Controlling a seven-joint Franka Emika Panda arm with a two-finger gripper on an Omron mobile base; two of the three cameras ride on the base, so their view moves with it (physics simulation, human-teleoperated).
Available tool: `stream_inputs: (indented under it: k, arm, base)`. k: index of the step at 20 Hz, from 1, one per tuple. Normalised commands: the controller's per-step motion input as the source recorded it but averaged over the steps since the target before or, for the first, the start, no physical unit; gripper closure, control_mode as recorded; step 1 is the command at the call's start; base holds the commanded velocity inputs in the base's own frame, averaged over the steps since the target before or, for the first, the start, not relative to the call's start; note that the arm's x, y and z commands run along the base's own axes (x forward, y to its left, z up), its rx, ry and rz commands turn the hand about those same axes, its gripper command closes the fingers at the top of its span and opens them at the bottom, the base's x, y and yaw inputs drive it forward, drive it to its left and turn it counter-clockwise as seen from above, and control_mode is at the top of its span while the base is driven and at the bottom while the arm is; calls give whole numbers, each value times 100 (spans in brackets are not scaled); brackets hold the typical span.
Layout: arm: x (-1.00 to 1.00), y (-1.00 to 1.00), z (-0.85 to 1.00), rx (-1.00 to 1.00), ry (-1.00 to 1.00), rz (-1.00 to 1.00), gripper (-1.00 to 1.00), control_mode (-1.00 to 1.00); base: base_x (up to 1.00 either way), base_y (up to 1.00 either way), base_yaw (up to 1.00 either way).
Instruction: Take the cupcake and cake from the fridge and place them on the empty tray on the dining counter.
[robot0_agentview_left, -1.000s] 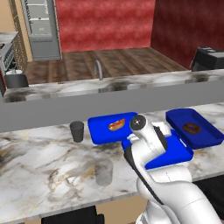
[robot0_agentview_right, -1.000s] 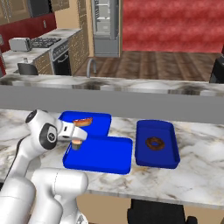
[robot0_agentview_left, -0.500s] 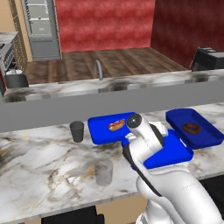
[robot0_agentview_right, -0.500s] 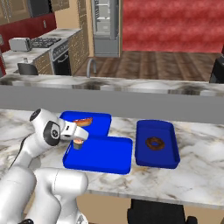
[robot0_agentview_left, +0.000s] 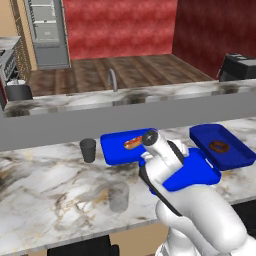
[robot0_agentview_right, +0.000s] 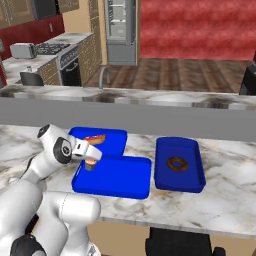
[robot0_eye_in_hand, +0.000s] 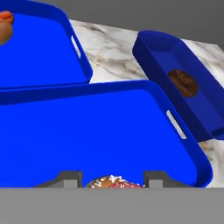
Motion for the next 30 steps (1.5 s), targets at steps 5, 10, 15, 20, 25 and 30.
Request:
stream_inputs:
  k: [5, 10, 15, 20, 25, 30]
  arm:
    - [0, -9, -56, 0, -14, 0, 100, -100]
    - [0, -16, -60, -1, -12, 0, 100, -100]
    - [0, -19, -61, -1, -9, 0, 100, -100]
    - [0, -17, -53, 0, -7, 0, 100, -100]
    - [0, -19, -47, 0, -6, 0, 100, -100]
    - [0, -18, -43, 0, -5, 0, 100, -100]
  base:
    - [0, 0, 0]
    - [0, 0, 0]
    - [0, 0, 0]
    - [0, 0, 0]
    - [0, 0, 0]
    - [0, 0, 0]
